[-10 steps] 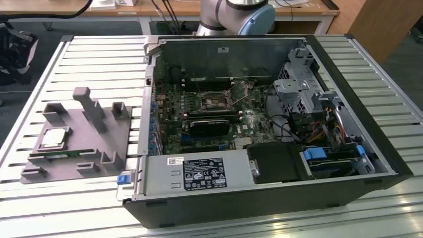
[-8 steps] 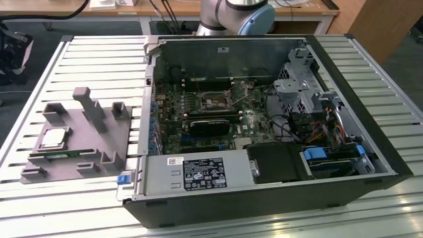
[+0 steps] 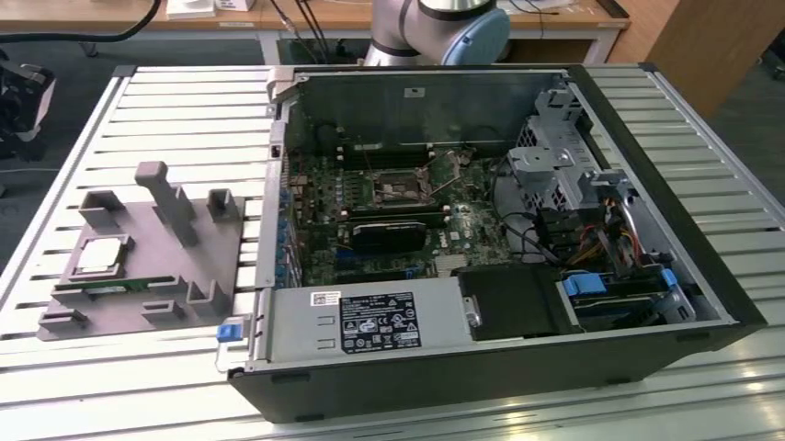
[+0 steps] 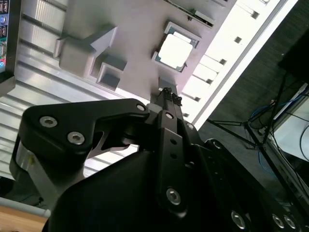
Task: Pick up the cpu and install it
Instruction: 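Pick up the cpu and move it towards the insertion slot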
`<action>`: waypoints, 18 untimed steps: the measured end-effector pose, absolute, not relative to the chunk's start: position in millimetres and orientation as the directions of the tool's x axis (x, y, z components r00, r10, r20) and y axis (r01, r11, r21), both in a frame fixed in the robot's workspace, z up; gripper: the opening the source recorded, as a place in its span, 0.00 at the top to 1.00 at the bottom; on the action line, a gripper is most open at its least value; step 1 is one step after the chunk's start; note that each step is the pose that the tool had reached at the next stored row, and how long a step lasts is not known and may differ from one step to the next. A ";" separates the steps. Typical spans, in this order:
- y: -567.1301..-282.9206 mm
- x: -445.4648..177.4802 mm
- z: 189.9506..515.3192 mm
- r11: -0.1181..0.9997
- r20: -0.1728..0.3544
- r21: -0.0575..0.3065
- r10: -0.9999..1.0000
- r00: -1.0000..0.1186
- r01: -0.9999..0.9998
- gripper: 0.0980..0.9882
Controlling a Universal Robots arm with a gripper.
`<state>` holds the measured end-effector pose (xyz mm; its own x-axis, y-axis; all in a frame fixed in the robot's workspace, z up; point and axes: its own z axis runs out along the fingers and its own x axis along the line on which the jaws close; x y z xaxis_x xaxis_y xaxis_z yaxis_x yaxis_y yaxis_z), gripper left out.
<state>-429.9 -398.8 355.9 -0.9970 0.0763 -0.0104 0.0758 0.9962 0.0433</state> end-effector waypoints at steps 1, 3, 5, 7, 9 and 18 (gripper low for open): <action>-398.9 -429.9 355.0 0.996 -0.010 0.043 0.076 -0.997 0.076 0.99; -399.3 -429.9 352.4 0.996 -0.010 0.043 0.076 -0.997 0.076 0.99; -400.0 -429.9 348.9 0.996 -0.010 0.043 0.076 -0.997 0.076 0.99; -401.4 -429.9 345.2 0.996 -0.010 0.043 0.076 -0.997 0.076 0.99; -402.8 -429.9 341.5 0.996 -0.010 0.043 0.076 -0.997 0.076 0.99; -413.8 -431.8 325.2 0.997 0.008 0.043 0.056 -0.998 0.057 0.98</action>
<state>-431.8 -413.8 325.2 -0.9984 0.0564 0.0083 0.0568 0.9975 0.0429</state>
